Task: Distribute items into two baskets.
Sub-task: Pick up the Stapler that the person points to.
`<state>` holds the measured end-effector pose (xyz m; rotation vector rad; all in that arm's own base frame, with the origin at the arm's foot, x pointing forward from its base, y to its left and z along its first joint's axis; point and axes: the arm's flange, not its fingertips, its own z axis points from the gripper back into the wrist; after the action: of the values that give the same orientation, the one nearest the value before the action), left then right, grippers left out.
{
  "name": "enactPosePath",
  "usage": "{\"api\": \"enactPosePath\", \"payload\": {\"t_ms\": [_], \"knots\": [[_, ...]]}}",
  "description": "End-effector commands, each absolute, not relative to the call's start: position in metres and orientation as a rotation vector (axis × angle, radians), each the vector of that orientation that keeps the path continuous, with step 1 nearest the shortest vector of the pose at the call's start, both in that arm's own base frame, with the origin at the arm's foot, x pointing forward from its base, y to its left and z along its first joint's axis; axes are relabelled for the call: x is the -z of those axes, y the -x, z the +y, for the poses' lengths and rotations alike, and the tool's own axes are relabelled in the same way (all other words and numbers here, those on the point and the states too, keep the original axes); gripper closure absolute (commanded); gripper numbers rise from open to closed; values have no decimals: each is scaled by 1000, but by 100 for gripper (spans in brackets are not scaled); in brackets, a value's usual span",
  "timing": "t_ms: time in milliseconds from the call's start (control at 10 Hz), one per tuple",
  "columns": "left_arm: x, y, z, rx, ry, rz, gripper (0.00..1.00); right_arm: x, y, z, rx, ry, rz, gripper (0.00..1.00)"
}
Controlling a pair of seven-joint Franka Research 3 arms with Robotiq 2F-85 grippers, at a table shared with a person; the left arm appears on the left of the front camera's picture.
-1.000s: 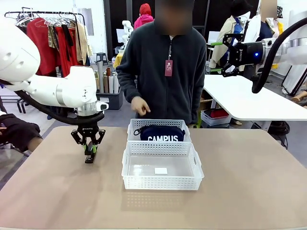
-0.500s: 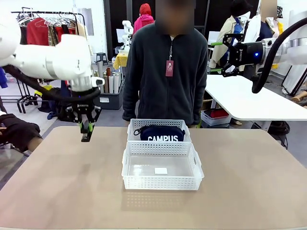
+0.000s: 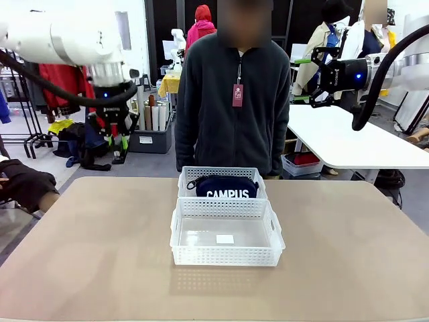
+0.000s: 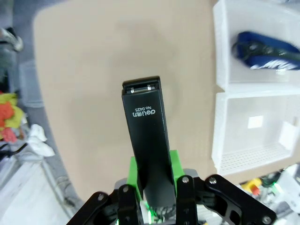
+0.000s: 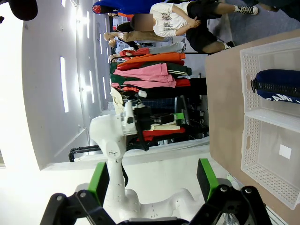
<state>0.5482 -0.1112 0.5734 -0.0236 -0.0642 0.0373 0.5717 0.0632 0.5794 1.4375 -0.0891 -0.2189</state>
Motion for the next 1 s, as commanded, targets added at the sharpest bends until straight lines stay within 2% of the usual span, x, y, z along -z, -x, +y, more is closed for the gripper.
{"api": "enactPosePath", "payload": {"t_ms": [0,400,800,900], "knots": [[-605,-554,-111,-35,33,-91,100,-583,-571,65,229,-1437,-89,0],[-675,-553,-109,-46,24,-180,100,-583,-571,65,229,-1437,-89,0],[-686,-552,-112,-48,45,-261,100,-583,-571,65,229,-1437,-89,0],[-690,-549,-112,-32,47,-225,100,-583,-571,65,229,-1437,-89,0]]}}
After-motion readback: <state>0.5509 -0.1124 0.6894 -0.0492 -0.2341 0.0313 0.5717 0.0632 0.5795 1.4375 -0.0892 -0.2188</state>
